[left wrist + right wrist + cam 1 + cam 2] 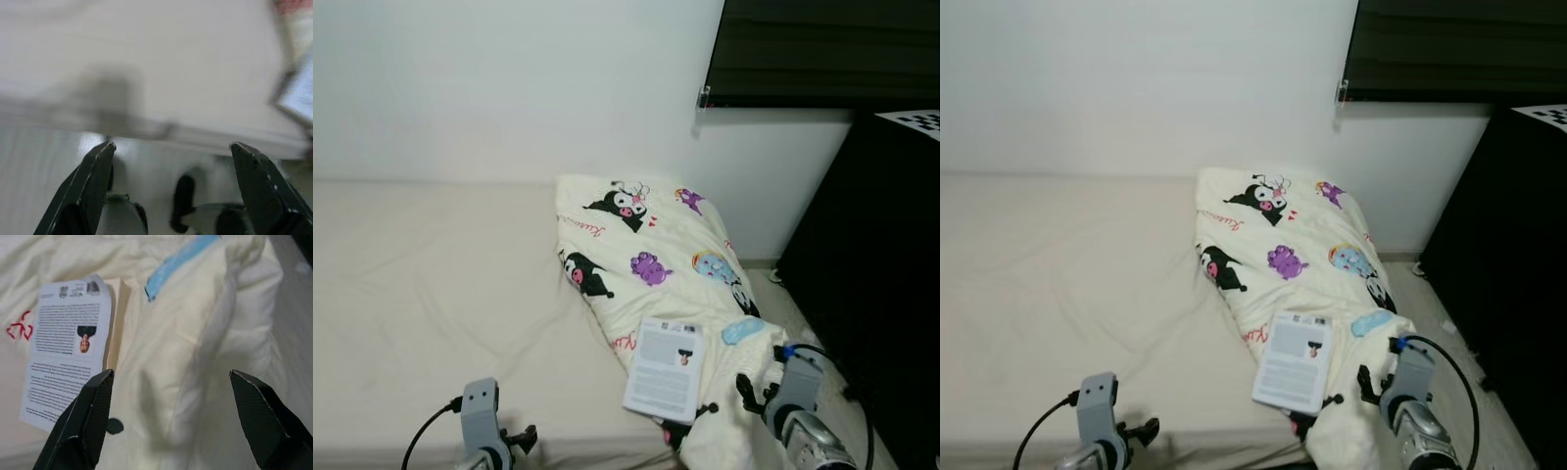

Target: Clean up the room

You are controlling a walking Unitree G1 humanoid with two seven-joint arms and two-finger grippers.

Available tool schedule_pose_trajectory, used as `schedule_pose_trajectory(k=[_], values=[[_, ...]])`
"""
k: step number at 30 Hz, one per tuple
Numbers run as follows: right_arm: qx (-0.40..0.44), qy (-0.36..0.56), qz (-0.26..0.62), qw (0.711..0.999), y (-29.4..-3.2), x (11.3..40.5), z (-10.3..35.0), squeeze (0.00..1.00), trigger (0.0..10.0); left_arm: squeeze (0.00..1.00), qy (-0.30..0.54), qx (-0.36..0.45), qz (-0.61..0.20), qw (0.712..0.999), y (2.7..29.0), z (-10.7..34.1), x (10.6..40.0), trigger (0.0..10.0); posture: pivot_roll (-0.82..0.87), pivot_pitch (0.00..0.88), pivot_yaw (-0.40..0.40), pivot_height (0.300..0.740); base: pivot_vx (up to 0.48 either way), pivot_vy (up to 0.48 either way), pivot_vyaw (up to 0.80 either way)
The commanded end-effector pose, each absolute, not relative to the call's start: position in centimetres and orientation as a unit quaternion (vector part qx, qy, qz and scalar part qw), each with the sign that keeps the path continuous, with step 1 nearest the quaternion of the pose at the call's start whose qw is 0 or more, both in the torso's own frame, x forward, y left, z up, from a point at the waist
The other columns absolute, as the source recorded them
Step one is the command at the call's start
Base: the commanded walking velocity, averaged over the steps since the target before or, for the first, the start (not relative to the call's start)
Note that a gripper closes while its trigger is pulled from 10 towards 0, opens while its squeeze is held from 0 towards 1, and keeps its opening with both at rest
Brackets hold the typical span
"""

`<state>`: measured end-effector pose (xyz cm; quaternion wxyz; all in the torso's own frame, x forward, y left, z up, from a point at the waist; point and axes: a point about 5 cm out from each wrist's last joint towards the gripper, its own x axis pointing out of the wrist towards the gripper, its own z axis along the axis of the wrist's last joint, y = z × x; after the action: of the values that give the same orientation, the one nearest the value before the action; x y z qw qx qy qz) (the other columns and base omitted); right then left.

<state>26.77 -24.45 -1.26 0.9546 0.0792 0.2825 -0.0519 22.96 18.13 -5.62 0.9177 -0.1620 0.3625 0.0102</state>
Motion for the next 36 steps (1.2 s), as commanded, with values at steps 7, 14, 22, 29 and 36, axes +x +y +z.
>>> schedule_pose_trajectory(k=[7,14,22,29,36], values=[[0.064,0.271,-0.015,0.960,-23.0,27.7,-0.8,0.00,10.0,0.00,0.303,-0.232,-0.054,0.923,16.7,-3.9,25.1,10.0,-0.04,0.000,-0.051,0.740,0.000,0.000,0.00],[0.060,0.274,0.005,0.960,-22.1,28.0,-0.7,0.00,10.0,0.00,0.263,-0.289,-0.146,0.909,15.1,-2.3,26.6,10.0,-0.04,0.000,-0.052,0.740,0.000,0.000,0.00],[0.055,0.268,0.028,0.962,-21.0,28.6,-0.4,0.00,10.0,0.00,0.233,-0.315,-0.240,0.888,13.1,-0.9,27.5,10.0,-0.04,0.000,-0.052,0.710,0.000,0.000,0.00],[0.050,0.257,0.029,0.965,-20.9,29.4,0.3,0.00,10.0,0.00,0.207,-0.282,-0.262,0.899,11.9,0.6,29.0,10.0,-0.06,0.000,-0.050,0.680,0.000,0.000,0.00],[0.052,0.253,0.024,0.966,-21.0,29.5,0.4,0.00,10.0,0.00,0.202,-0.267,-0.243,0.910,12.0,1.0,29.7,10.0,-0.06,0.000,-0.050,0.660,0.000,0.000,0.00]])
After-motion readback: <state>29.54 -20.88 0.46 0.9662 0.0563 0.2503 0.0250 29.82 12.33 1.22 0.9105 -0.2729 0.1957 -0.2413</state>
